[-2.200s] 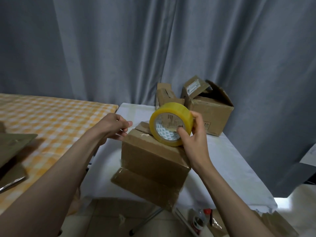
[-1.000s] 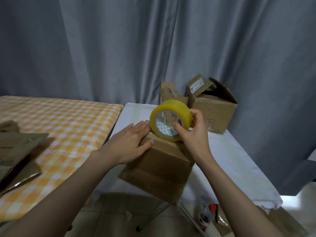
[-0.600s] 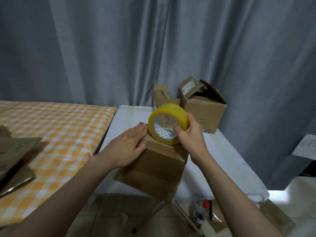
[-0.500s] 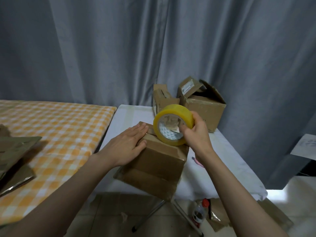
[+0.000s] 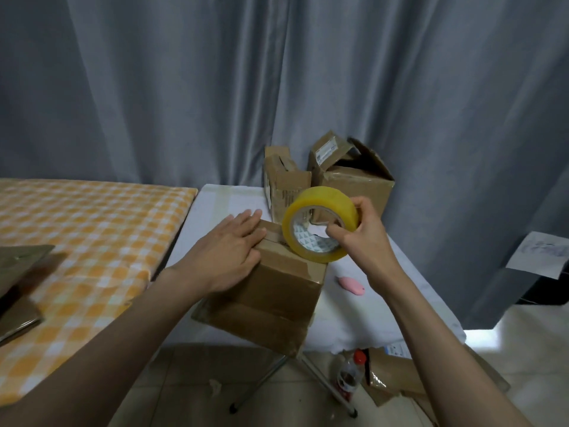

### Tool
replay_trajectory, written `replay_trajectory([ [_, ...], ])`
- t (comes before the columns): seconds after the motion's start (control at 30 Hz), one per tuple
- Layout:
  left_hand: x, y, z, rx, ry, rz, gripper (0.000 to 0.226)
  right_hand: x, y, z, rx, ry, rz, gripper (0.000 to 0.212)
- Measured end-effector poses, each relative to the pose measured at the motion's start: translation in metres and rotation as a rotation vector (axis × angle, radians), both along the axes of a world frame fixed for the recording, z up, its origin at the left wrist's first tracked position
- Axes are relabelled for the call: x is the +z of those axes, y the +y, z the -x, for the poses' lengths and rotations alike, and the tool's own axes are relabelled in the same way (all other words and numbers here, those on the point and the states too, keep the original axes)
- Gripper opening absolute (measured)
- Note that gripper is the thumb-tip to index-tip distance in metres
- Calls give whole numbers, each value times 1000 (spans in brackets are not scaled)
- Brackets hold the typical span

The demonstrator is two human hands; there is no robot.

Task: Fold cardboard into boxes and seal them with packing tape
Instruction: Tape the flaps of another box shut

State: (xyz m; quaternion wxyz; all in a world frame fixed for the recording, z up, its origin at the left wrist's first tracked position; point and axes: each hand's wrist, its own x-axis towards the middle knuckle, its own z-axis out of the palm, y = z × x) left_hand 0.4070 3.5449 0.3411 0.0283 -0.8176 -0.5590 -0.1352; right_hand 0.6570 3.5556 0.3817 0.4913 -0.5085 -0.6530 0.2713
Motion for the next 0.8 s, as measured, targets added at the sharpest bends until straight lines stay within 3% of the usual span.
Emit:
replay_trajectory([
  [0.13,-7,-6,-33,72,-75,166,96,-8,-1,2,15,74,43,33],
  [0.23,-9,-5,-36,84,-61,167,115,-7,-2,-1,24,71,-3,29],
  [0.47,-14,-2,-32,88,-14,142,121,12,-8,-25,-80,-236,-184,38],
  [0.63,-13,-1,-33,93,-12,134,122,15,-10,-49,-111,-441,-105,38],
  [0.8,-15,1,-33,92,-16,124,121,9,-9,-59,-79,-497,-50,48],
])
